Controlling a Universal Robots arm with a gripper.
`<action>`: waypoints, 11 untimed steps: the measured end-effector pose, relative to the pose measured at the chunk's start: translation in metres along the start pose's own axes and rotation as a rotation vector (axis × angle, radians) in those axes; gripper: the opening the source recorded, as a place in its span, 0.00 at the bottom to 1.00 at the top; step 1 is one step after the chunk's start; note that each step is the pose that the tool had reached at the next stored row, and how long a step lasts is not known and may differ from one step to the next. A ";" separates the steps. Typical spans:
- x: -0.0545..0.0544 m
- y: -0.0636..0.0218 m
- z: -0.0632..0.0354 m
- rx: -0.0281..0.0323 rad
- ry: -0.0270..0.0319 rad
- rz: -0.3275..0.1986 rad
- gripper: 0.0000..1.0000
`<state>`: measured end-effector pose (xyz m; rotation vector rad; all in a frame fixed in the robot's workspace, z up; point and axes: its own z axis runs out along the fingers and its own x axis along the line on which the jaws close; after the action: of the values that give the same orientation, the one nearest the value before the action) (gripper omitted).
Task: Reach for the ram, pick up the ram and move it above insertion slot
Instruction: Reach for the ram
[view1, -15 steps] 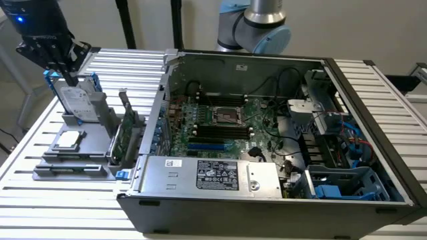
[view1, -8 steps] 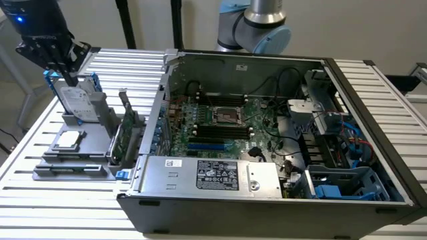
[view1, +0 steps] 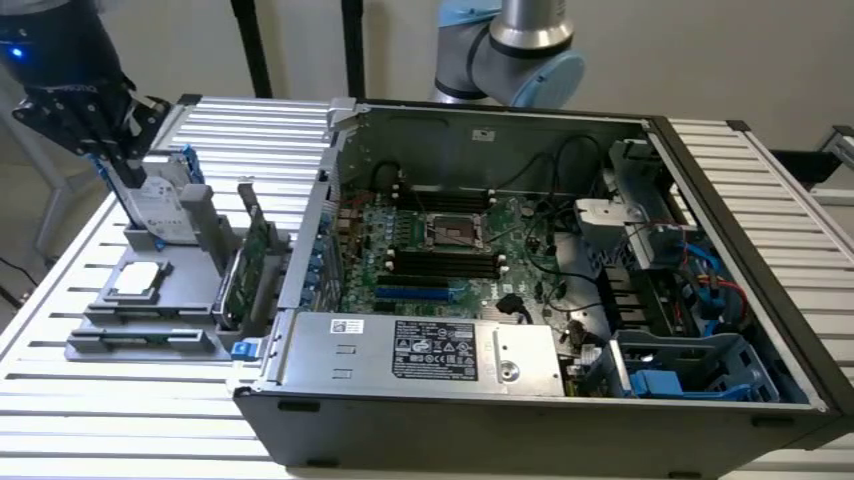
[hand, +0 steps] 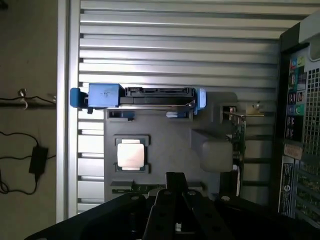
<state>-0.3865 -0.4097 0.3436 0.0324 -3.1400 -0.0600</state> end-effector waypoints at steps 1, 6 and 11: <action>0.000 -0.0026 -0.0007 0.0000 0.0000 0.000 0.11; 0.002 -0.0136 -0.0037 0.0017 -0.0002 -0.002 0.11; 0.005 -0.0230 -0.0044 0.0057 -0.0001 -0.005 0.11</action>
<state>-0.3907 -0.4330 0.3471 0.0397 -3.1403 -0.0511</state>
